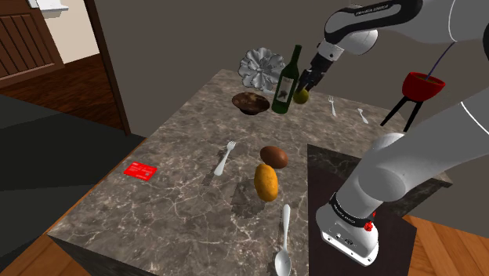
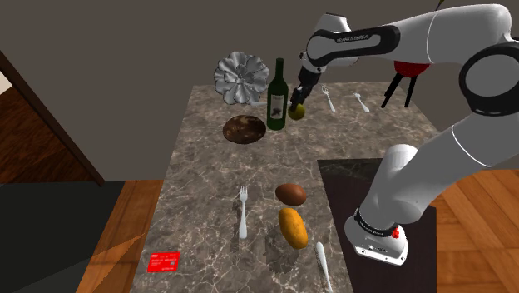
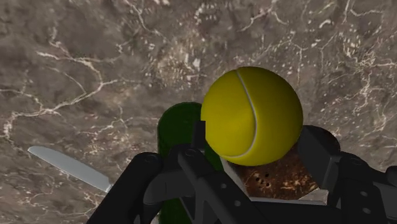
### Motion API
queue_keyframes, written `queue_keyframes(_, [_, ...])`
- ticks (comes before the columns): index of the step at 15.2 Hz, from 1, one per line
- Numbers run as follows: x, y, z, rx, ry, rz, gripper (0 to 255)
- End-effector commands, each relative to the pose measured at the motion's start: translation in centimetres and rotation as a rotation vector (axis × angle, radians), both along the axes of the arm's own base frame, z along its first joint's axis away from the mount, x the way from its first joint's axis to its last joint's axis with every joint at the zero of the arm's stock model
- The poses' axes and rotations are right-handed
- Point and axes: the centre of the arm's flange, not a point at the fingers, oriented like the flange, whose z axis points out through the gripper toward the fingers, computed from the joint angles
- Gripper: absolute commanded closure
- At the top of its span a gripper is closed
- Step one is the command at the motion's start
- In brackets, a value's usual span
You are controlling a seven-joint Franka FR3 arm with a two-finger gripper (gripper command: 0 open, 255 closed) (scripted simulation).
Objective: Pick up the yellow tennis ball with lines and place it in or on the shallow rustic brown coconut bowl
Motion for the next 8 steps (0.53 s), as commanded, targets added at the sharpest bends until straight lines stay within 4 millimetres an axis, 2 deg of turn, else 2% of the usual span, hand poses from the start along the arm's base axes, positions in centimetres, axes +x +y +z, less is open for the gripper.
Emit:
queue_keyframes(1, [0.0, 0.0, 0.9, 0.000, 0.000, 0.000, 255])
queue_keyframes(8, [8.1, 4.3, 1.8, 0.000, 0.000, 0.000, 255])
